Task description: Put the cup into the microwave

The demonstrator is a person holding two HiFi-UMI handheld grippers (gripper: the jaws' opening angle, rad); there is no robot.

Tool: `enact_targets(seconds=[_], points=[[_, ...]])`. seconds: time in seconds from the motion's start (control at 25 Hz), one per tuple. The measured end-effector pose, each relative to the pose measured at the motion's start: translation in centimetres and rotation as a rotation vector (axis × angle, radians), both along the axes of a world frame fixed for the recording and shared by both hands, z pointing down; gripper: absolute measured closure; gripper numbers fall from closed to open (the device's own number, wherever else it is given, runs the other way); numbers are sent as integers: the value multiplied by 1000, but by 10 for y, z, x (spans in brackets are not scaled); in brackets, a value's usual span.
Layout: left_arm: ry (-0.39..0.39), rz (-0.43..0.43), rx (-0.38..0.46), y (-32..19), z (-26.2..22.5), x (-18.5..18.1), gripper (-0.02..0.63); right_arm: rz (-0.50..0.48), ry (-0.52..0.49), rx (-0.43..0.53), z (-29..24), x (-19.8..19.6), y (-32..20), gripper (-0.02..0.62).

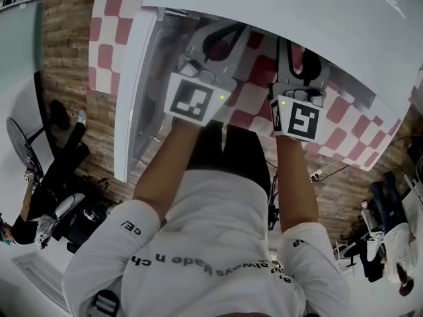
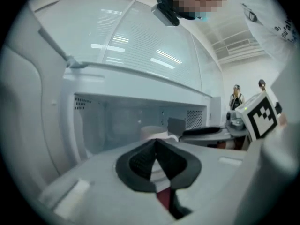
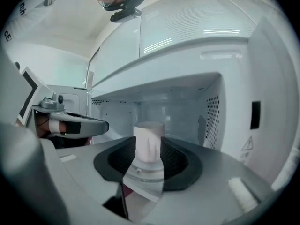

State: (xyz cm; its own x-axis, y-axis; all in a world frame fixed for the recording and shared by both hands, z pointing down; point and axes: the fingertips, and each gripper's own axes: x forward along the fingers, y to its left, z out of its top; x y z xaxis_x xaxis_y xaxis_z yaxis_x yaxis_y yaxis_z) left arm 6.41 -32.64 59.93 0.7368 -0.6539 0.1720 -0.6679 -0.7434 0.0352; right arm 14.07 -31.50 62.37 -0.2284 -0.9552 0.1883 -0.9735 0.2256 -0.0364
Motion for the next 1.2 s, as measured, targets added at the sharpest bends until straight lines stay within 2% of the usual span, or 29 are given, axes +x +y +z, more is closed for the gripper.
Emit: enact_targets(seconds=[0.24, 0.44, 0.72, 1.0, 1.2], points=[[35, 37, -20, 34, -44, -7, 603, -42, 19, -13, -46, -8, 40, 456], [95, 54, -57, 62, -93, -16, 603, -82, 26, -18, -97, -17, 75, 489], [100, 106, -68, 105, -157, -13, 603, -142, 19, 12, -172, -18, 112, 520], [109, 145, -13, 132, -220, -13, 603, -186, 3, 58, -244, -20, 140, 528], [170, 160, -6, 153, -272, -14, 603, -208, -7, 68, -288, -26, 166, 529]])
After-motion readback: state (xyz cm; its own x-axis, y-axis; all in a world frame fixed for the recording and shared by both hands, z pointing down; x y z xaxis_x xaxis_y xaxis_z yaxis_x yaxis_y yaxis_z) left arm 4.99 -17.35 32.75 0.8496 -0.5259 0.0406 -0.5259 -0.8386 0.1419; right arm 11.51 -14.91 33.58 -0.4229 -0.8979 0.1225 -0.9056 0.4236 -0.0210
